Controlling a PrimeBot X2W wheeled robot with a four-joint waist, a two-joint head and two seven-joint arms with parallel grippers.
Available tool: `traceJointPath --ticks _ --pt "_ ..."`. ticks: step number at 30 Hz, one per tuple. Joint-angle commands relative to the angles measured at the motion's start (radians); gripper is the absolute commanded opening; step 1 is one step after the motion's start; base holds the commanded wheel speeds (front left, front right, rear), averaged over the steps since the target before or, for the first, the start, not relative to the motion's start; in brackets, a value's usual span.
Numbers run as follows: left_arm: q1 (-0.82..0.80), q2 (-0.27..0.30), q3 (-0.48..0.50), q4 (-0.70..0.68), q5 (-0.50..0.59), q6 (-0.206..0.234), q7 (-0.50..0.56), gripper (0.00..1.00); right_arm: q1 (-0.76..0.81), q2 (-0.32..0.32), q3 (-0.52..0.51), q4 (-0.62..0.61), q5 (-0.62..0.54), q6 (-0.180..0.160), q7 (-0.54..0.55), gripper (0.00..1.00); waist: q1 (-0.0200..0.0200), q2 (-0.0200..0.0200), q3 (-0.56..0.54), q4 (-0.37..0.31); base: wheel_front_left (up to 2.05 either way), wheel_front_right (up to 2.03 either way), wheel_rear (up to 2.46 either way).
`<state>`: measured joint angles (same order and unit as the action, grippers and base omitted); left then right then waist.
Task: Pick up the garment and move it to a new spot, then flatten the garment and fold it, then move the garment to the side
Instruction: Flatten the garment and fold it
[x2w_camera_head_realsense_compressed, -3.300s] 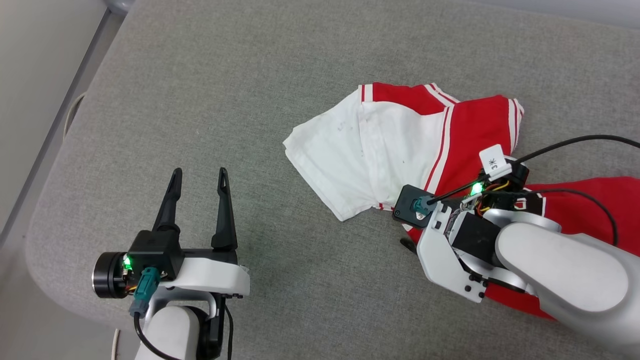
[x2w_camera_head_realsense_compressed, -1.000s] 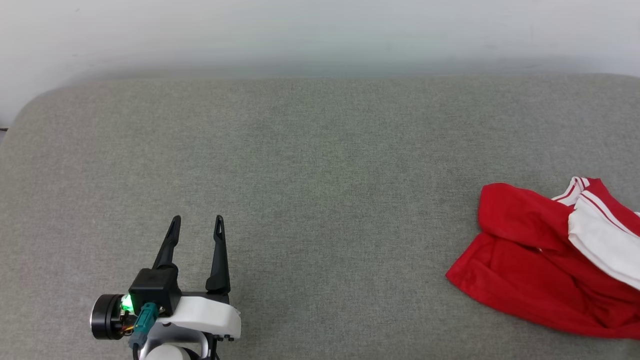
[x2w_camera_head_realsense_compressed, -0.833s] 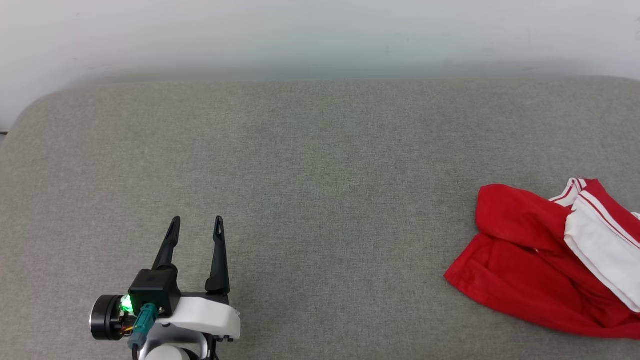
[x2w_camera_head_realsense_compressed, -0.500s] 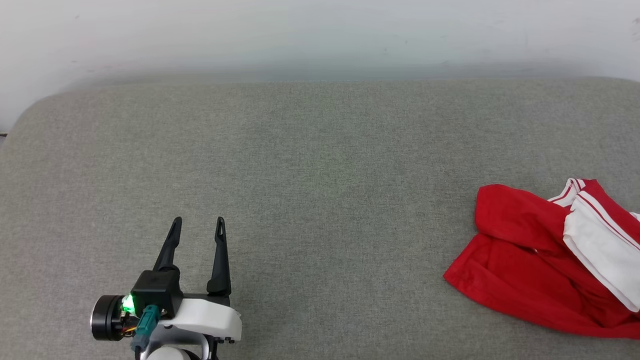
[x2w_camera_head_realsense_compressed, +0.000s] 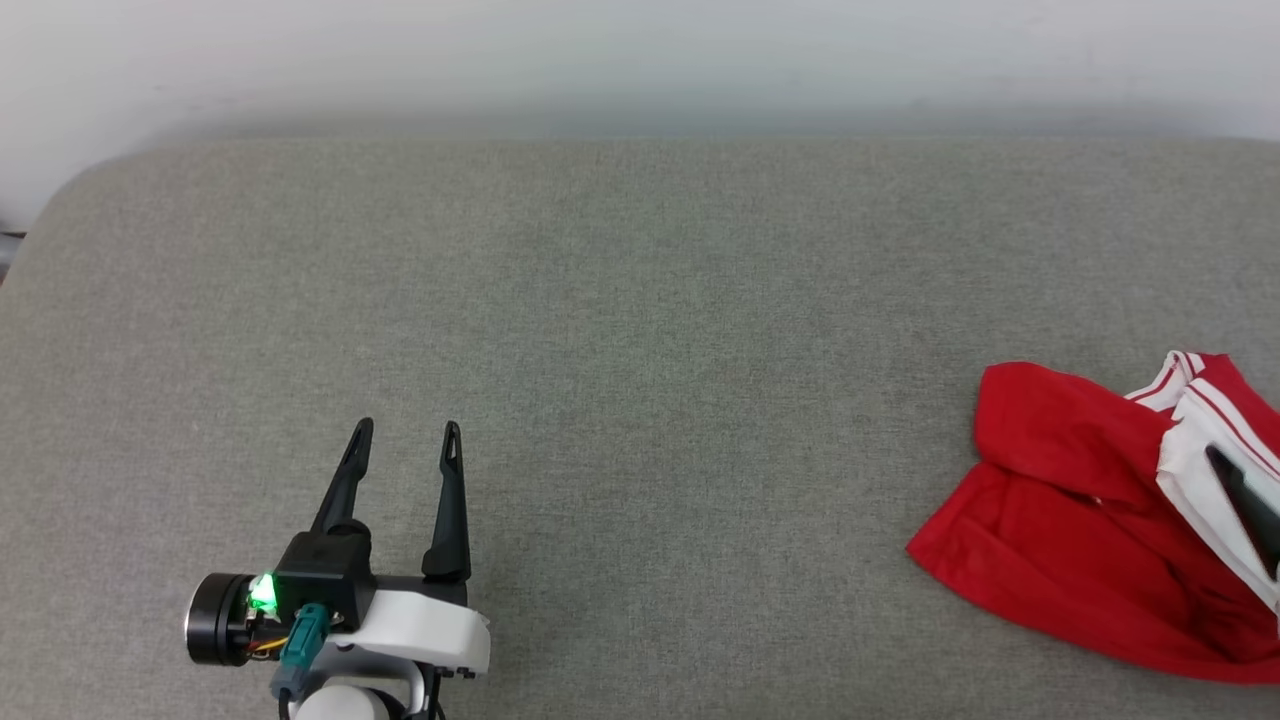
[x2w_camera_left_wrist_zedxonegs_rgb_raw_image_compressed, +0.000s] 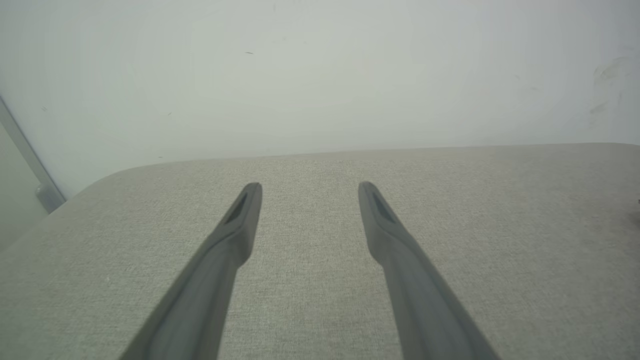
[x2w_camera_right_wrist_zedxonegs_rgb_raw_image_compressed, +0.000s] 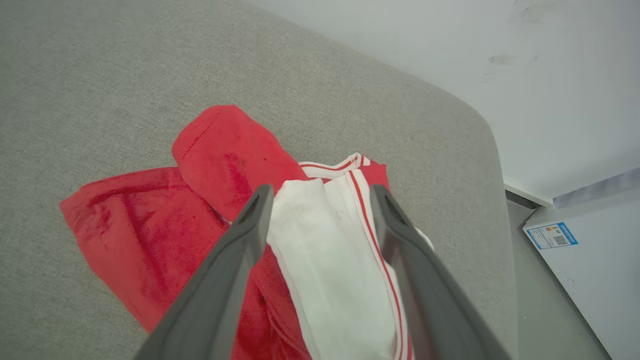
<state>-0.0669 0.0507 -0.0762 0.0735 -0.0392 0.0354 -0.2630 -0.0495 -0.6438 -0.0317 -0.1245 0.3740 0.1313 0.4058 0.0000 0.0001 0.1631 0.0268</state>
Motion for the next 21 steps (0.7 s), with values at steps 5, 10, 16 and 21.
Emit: traceJointPath --ticks 5,10,16,21 --pt "-0.033 -0.001 -0.016 -0.005 -0.003 0.003 -0.003 1.00 -0.003 -0.018 0.065 0.100 0.027 -0.001 0.045 1.00 0.0000 -0.0001 0.040 0.020 0.00 0.00 0.00" --pt "-0.053 -0.001 -0.028 -0.004 -0.006 0.007 -0.003 1.00 -0.040 0.013 0.118 0.278 0.013 -0.001 0.006 1.00 0.0000 -0.0001 0.082 0.042 0.00 0.00 0.00" --pt "-0.064 -0.001 -0.025 0.002 -0.005 0.007 -0.003 1.00 -0.096 0.067 0.162 0.465 0.010 -0.001 -0.119 0.20 0.0000 -0.0001 0.103 0.060 0.00 0.00 0.00" --pt "-0.049 -0.001 -0.017 0.008 -0.008 0.011 -0.003 1.00 -0.116 0.076 0.153 0.483 0.034 -0.001 -0.211 0.00 0.0000 -0.0001 0.084 0.045 0.00 0.00 0.00"
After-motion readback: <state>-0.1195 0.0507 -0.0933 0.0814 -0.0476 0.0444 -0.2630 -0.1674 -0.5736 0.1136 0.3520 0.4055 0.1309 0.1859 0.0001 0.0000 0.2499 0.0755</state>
